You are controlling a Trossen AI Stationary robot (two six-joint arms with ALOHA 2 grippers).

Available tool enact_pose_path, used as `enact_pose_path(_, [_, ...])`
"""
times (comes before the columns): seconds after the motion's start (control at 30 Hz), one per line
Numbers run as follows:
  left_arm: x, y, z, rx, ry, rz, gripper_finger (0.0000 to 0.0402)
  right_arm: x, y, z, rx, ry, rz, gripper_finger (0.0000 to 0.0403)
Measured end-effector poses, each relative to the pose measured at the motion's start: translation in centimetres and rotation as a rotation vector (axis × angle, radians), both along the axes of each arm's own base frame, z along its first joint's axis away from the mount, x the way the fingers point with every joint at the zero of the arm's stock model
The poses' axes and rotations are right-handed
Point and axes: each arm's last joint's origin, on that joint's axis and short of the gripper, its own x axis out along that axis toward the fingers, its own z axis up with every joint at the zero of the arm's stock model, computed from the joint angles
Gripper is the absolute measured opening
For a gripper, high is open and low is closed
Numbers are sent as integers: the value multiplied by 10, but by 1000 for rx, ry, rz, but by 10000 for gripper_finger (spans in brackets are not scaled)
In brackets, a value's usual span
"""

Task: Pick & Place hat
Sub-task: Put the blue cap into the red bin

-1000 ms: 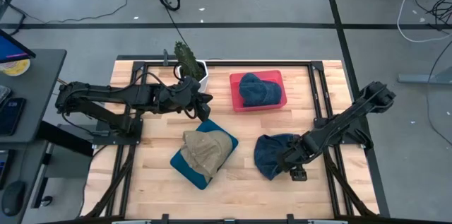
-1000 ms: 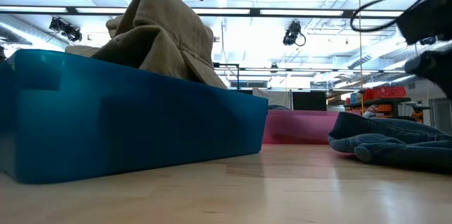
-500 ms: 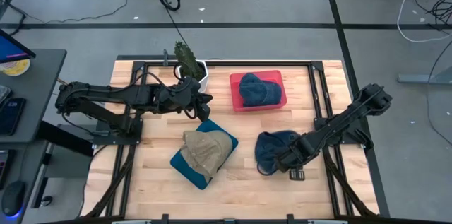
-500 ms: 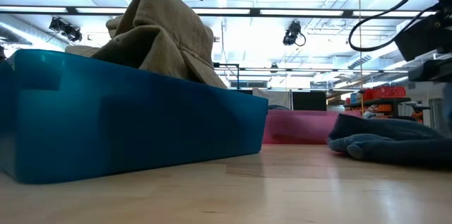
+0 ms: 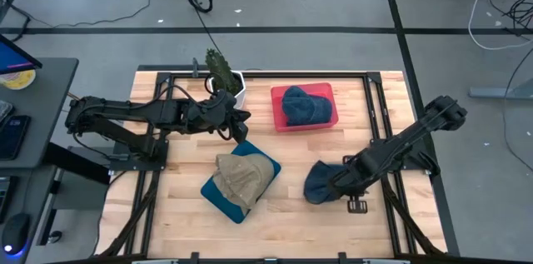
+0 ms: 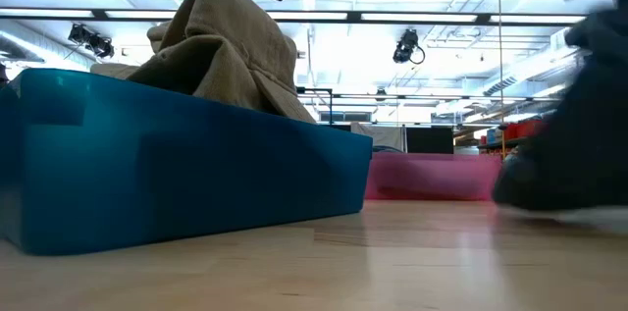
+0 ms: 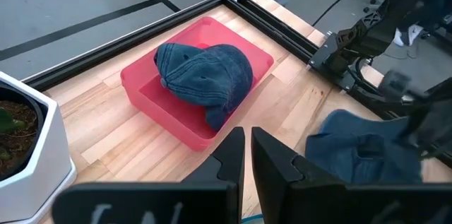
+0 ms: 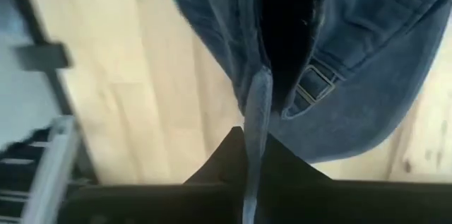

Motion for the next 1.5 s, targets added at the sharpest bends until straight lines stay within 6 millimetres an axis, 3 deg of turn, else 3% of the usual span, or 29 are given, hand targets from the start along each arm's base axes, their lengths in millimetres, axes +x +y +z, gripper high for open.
enact_pose_path(0.17, [0, -1, 0, -2, 8, -39, 30, -6, -17, 44, 56, -100, -115, 5])
enact_pose_path(0.37, [4, -6, 3, 66, 20, -236, 30, -16, -43, 93, 222, -283, -277, 4])
enact_pose_path(0.57, [11, -16, 19, 296, -92, -421, 31, -15, -66, 127, 405, -522, -369, 4])
enact_pose_path(0.7, [15, -23, 35, 464, -220, -523, 52, -7, -77, 145, 540, -683, -375, 4])
enact_pose_path(0.83, [15, -28, 43, 502, -319, -610, 100, 0, -86, 155, 643, -764, -350, 4])
enact_pose_path(1.17, [15, -31, 49, 364, -439, -692, 227, 1, -97, 158, 702, -793, -272, 4])
enact_pose_path(1.5, [18, -33, 51, 251, -504, -728, 254, 6, -105, 167, 740, -903, -223, 4])
